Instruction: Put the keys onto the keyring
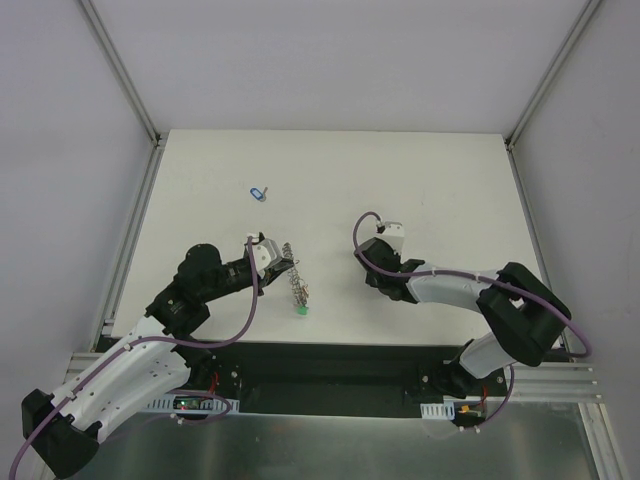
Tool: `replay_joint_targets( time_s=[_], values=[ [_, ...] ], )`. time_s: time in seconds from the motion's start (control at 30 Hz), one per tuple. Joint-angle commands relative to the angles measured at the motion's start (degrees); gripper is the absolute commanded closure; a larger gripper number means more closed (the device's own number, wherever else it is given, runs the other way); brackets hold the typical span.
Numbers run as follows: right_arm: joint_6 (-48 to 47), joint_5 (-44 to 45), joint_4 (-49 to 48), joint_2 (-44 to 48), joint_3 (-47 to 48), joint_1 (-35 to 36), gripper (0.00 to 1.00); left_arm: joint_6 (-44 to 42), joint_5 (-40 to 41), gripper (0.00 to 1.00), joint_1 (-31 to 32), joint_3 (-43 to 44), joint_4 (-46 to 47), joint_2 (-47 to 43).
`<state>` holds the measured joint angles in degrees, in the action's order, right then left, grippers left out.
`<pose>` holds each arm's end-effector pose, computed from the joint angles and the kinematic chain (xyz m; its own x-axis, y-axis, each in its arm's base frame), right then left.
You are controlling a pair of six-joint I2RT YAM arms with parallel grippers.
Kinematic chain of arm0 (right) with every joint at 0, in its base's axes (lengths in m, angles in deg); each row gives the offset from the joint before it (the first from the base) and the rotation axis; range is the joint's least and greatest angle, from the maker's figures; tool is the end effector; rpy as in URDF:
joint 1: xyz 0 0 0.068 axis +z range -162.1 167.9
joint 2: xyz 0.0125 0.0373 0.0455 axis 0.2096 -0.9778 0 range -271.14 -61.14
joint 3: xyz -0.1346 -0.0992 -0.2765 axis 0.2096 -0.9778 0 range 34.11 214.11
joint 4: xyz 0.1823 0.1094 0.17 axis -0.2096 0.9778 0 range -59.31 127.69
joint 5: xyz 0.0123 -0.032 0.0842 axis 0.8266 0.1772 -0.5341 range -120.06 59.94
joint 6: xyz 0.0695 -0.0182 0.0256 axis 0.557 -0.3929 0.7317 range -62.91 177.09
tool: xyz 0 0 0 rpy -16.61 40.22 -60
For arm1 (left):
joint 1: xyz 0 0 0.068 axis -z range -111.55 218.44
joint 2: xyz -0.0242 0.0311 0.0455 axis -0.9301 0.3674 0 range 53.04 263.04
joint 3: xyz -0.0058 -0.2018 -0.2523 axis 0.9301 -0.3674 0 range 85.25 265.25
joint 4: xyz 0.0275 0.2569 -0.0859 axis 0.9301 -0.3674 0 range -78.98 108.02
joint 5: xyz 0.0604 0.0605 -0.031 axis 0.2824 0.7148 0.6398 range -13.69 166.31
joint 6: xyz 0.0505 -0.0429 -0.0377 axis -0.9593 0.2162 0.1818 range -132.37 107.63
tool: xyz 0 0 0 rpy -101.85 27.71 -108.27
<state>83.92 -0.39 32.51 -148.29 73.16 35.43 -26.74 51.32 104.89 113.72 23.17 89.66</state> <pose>0.2289 0.2026 0.1784 -0.6532 -0.1328 -0.7455 -0.1466 0.9880 -0.0475 0.1137 -0.1178 0.3179 0.1773 0.1487 -0.9729 0.8608 0.4558 0.2265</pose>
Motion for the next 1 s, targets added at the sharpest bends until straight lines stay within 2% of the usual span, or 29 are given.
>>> replay_joint_targets(
  time_s=[0.0,0.33,0.53,0.73,0.97],
  values=[
    [1.3,-0.1,3.9,0.8,-1.4,0.4,0.83,0.4,0.2,1.00,0.6,2.0,3.2,-0.8],
    [-0.9,0.8,4.2,1.7,-1.2,0.8,0.99,0.5,-0.1,1.00,0.7,2.0,3.2,-0.8],
    [-5.0,0.7,3.7,2.9,-0.6,0.9,0.98,0.4,-0.3,1.00,0.7,2.0,3.2,-0.8],
    [-16.1,-2.7,4.4,10.9,-0.8,0.9,0.99,0.1,-1.6,1.00,0.7,2.1,3.2,-0.8],
    [-32.4,-12.2,10.2,23.2,1.4,0.8,0.99,0.2,-7.4,1.00,0.7,3.5,3.2,0.1]
  ],
)
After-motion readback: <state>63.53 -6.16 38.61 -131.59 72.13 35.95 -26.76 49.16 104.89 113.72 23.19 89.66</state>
